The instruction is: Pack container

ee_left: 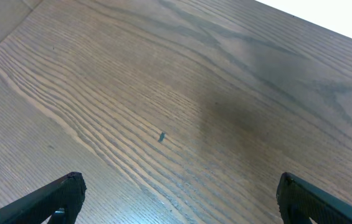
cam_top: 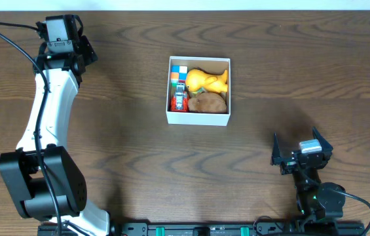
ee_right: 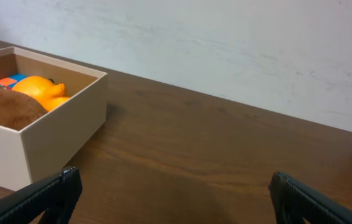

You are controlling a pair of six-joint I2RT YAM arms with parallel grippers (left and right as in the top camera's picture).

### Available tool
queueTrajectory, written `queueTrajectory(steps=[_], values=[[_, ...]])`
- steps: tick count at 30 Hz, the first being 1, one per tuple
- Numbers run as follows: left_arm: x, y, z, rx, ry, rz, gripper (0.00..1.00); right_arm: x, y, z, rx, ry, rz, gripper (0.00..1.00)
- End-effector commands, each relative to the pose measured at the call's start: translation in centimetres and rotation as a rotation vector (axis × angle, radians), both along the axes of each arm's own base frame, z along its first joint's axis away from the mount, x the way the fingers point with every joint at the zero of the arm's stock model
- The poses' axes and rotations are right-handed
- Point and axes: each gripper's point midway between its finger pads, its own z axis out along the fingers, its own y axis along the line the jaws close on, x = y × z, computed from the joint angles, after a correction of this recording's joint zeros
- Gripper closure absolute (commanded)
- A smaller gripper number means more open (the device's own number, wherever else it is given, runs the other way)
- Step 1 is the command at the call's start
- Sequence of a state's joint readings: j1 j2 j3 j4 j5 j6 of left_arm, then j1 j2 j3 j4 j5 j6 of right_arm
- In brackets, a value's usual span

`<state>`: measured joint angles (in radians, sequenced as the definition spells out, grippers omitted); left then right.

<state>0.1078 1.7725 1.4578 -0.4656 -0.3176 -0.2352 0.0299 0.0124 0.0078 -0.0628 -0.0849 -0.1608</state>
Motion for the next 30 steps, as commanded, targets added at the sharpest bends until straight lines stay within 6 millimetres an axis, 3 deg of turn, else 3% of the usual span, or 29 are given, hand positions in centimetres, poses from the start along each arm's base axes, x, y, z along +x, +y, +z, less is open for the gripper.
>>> queueTrajectory(steps=[1, 14, 18, 21, 24, 27, 30], values=[[0.1, 0.3, 0.9, 0.011, -0.016, 0.006, 0.02, 0.0, -0.5, -0.1, 0.017, 0.003, -0.024, 0.01], [-0.3, 0.3, 0.6, 0.009, 0.006, 0.006, 0.02, 0.0, -0.5, -0.1, 0.017, 0.003, -0.024, 0.01], [-0.1, -0.6, 0.9, -0.027, -0.010, -0.028, 0.02, 0.0, -0.5, -0.1, 0.017, 0.003, -0.024, 0.01], [-0.4, -1.1, 2.8, -0.044, -0.054, -0.049, 0.02, 0.0, -0.5, -0.1, 0.017, 0.003, -0.024, 0.01], [-2.2, -1.6, 6.1, -0.039, -0.115, -0.058, 0.02, 0.0, -0.5, -0.1, 0.017, 0.003, -0.024, 0.01], [-5.2, -2.6, 9.7, -0.031, -0.184, -0.075, 0.02, 0.0, -0.5, -0.1, 0.017, 0.003, -0.024, 0.01], [-9.6, -4.4, 12.9, -0.027, -0.252, -0.115, 0.02, 0.0, -0.5, -0.1, 0.017, 0.003, -0.024, 0.01]])
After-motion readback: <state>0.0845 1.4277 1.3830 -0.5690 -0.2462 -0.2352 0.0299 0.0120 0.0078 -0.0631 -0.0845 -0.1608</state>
